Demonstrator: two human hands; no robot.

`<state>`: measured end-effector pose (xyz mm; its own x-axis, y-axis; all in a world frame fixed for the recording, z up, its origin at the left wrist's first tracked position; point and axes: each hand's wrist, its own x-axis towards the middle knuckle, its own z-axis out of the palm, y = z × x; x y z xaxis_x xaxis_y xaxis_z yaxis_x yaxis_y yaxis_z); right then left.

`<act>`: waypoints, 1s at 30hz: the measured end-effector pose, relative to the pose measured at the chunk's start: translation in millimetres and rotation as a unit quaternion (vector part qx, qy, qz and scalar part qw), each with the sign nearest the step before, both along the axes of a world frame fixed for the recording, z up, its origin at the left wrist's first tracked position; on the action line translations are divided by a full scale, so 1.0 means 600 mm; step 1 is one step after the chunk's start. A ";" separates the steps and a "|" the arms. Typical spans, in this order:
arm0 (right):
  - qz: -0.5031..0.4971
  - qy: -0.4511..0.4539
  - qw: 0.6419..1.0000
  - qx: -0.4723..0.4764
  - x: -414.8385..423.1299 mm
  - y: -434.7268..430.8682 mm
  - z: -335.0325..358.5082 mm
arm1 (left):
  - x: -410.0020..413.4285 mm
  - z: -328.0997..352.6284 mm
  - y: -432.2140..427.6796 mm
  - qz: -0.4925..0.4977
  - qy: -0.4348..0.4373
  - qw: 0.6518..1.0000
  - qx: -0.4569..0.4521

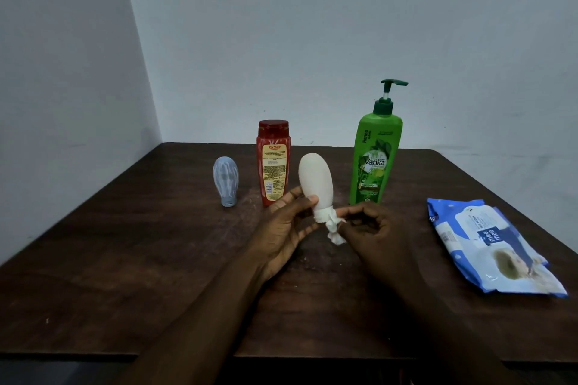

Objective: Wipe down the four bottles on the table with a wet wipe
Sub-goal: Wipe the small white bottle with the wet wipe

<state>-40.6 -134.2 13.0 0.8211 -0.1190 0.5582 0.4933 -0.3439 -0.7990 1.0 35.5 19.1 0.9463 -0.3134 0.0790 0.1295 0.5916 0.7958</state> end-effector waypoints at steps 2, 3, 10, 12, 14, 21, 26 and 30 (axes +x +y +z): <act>-0.002 0.066 0.998 -0.007 0.009 -0.002 -0.004 | 0.004 -0.005 -0.004 0.036 -0.025 0.997 0.068; -0.002 0.097 0.995 -0.009 0.014 -0.003 -0.006 | 0.006 -0.009 -0.006 0.057 -0.036 0.991 0.113; -0.043 0.187 0.973 -0.131 0.062 0.002 0.001 | 0.046 -0.023 -0.015 0.168 -0.082 0.917 0.352; -0.041 0.209 0.967 -0.140 0.078 0.006 0.007 | 0.059 -0.024 -0.019 0.183 -0.084 0.904 0.376; -0.043 0.219 0.964 -0.147 0.093 0.008 0.011 | 0.072 -0.022 -0.025 0.199 -0.085 0.896 0.388; -0.040 0.227 0.967 -0.108 0.116 0.008 0.015 | 0.103 -0.028 -0.044 0.243 -0.106 0.866 0.423; -0.043 0.214 0.968 -0.123 0.124 0.006 0.005 | 0.112 -0.037 -0.047 0.261 -0.119 0.853 0.436; -0.048 0.218 0.971 -0.082 0.127 0.003 -0.001 | 0.113 -0.040 -0.049 0.273 -0.122 0.846 0.442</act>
